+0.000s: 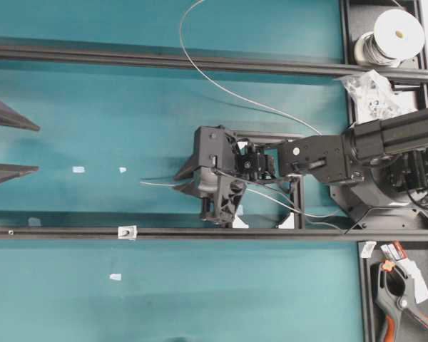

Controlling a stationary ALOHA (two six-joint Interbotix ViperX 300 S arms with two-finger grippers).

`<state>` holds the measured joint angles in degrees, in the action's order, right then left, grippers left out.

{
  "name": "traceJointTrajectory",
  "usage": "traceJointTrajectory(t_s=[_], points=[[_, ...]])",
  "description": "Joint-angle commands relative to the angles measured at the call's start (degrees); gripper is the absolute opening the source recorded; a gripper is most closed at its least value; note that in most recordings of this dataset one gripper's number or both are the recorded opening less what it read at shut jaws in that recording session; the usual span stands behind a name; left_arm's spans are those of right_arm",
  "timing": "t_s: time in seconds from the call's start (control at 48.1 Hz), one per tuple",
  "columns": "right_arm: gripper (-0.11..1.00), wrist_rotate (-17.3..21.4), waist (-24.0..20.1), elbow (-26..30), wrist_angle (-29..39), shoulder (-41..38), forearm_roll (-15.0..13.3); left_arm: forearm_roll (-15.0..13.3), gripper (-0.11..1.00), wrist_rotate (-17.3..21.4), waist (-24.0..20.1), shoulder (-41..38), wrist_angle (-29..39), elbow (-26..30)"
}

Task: Insert the wire through the hole in the metal fitting.
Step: 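Lower the right gripper and pinch the grey wire's free end, then lift the wire and carry it down toward the lower rail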

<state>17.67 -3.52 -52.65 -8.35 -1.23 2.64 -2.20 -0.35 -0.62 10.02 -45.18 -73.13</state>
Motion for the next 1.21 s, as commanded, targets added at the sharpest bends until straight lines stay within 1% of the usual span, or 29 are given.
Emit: traceJointTrajectory(t_s=[0.0, 0.125, 0.187, 0.229, 0.353, 0.374, 0.873, 1.06, 1.185], points=[[0.30, 0.26, 0.00, 0.70, 1.14, 1.85, 0.00, -0.09, 0.76, -0.09, 0.09, 0.35, -0.35, 0.79], [0.27, 0.26, 0.09, 0.35, 0.70, 2.02, 0.00, -0.09, 0.76, -0.09, 0.09, 0.35, -0.35, 0.79], [0.25, 0.26, 0.18, 0.26, -0.09, 2.02, 0.00, 0.00, 0.76, -0.09, 0.09, 0.44, -0.26, 0.79], [0.21, 0.26, 0.26, 0.18, -0.88, 2.02, 0.00, 0.00, 0.76, -0.09, 0.09, 0.44, -0.26, 0.70], [0.01, 0.26, 0.35, 0.00, -2.55, 2.02, 0.00, -0.09, 0.76, -0.09, 0.09, 0.53, -0.18, 0.62], [0.00, 0.26, 0.35, -0.09, -2.64, 2.02, 0.09, -0.09, 0.76, -0.09, 0.09, 0.53, -0.18, 0.62], [0.00, 0.18, 0.35, -0.62, -6.06, 2.20, 0.00, -0.09, 0.76, -0.09, 0.09, 0.70, -0.18, 0.53], [0.00, -0.26, 1.05, -0.70, -5.80, 5.36, -0.09, -0.09, 0.76, -0.09, 0.09, 0.79, -0.18, 0.53], [0.00, -0.79, 1.49, -1.05, -5.63, 8.44, -1.05, -0.09, 0.76, 0.00, 0.09, 0.79, -0.18, 0.53]])
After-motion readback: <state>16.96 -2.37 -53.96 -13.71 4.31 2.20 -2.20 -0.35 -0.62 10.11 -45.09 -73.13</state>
